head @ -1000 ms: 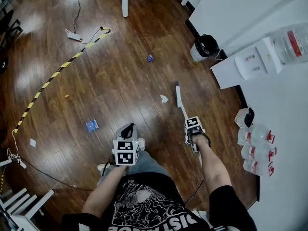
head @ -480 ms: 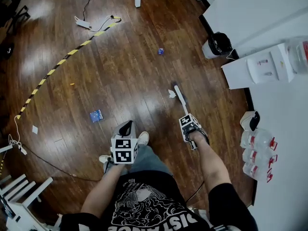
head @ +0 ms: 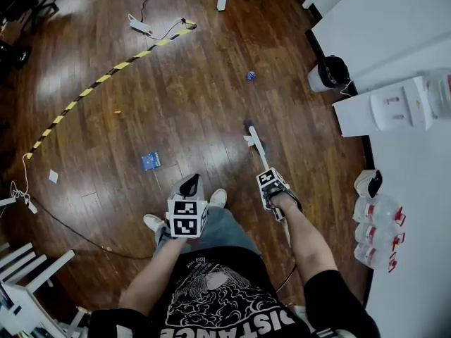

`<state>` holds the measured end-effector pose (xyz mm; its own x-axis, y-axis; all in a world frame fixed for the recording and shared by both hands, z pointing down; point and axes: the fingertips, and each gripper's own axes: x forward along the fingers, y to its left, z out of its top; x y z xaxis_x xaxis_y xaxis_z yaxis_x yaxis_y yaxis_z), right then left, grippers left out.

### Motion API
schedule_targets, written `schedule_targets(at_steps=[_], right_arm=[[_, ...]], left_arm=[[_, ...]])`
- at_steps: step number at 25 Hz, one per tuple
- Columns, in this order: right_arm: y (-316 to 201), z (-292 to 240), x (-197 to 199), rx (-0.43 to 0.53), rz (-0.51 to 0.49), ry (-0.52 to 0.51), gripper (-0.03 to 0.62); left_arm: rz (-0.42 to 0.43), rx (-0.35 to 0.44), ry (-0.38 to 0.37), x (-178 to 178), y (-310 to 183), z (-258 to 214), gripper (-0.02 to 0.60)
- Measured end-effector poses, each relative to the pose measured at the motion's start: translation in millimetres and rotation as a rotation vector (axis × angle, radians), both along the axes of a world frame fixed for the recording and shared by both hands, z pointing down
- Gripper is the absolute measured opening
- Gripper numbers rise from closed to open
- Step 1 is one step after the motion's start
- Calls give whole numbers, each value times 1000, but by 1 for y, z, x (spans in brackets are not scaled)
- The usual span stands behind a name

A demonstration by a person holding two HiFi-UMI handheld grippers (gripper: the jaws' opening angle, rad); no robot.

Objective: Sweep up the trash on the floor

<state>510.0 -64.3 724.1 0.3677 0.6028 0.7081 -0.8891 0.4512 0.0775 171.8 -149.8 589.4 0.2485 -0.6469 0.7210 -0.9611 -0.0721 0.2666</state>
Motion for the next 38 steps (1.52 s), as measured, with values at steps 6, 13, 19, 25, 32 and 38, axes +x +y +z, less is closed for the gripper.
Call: schedule_targets(at_steps=[6, 13, 19, 25, 32, 38], right_arm=[[50, -2, -91, -5, 18, -38, 18], [108, 0, -196, -29, 39, -89, 23], [153, -11, -295, -39, 152, -182, 31], [189, -14, -368, -61, 79, -217, 29], [220, -20, -463, -91, 144, -323, 38], [234, -21, -502, -117, 111, -373, 32]], left_arm=[[-21, 2, -7, -76, 48, -4, 6], [-93, -1, -3, -167, 103, -1, 6], [-152, 17, 20, -220, 141, -5, 6], [-215, 31, 25, -278, 182, -3, 6], [-332, 3, 30, -341, 231, 1, 6], [-384, 0, 34, -364, 251, 3, 6]])
